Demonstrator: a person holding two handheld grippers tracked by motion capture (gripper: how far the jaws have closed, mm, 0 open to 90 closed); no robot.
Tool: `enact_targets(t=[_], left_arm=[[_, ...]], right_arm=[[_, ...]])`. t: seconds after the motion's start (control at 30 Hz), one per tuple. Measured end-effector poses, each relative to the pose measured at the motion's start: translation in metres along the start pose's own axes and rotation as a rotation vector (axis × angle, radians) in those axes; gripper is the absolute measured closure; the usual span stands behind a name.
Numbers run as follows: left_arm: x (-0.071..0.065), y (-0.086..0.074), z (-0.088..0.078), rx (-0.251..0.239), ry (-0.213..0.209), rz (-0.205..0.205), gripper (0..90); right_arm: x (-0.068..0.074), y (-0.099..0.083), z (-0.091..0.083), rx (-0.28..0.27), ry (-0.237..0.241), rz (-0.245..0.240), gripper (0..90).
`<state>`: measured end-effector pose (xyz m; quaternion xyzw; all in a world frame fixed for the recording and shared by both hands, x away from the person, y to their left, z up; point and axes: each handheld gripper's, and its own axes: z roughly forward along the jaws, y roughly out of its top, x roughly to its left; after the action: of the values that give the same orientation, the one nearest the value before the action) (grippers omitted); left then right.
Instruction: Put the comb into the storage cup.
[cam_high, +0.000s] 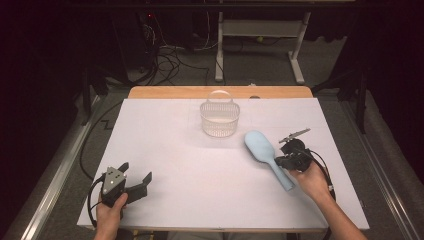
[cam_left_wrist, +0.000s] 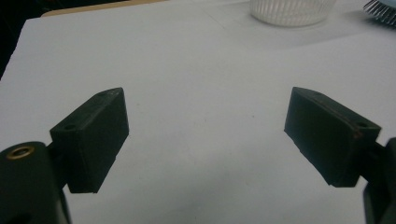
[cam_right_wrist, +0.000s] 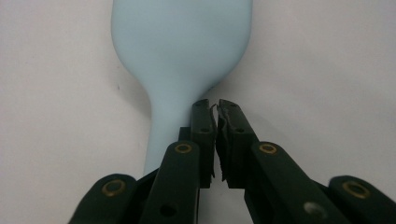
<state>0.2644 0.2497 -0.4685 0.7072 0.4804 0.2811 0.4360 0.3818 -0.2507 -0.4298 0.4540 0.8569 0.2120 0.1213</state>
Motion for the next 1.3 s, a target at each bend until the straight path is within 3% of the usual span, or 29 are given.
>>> enact_targets(t=[0.4,0.67,0.97,1.3], left_arm=[[0.000,0.000,0.001,0.001,-0.001,-0.002,14.5],[0.000,0.000,0.001,0.002,0.000,-0.002,14.5],[0.000,0.000,0.000,-0.001,0.002,0.000,14.5],[0.000,0.000,0.000,-0.003,0.001,0.002,14.5]], right_arm=[[-0.002,0.001,0.000,0.007,-0.007,0.008,82.3],[-0.004,0.001,-0.008,-0.031,-0.027,0.027,65.5],[-0.003,-0.002,-0.022,-0.100,0.011,0.063,52.5],[0.009,-0.004,-0.020,-0.077,0.072,0.047,46.8]])
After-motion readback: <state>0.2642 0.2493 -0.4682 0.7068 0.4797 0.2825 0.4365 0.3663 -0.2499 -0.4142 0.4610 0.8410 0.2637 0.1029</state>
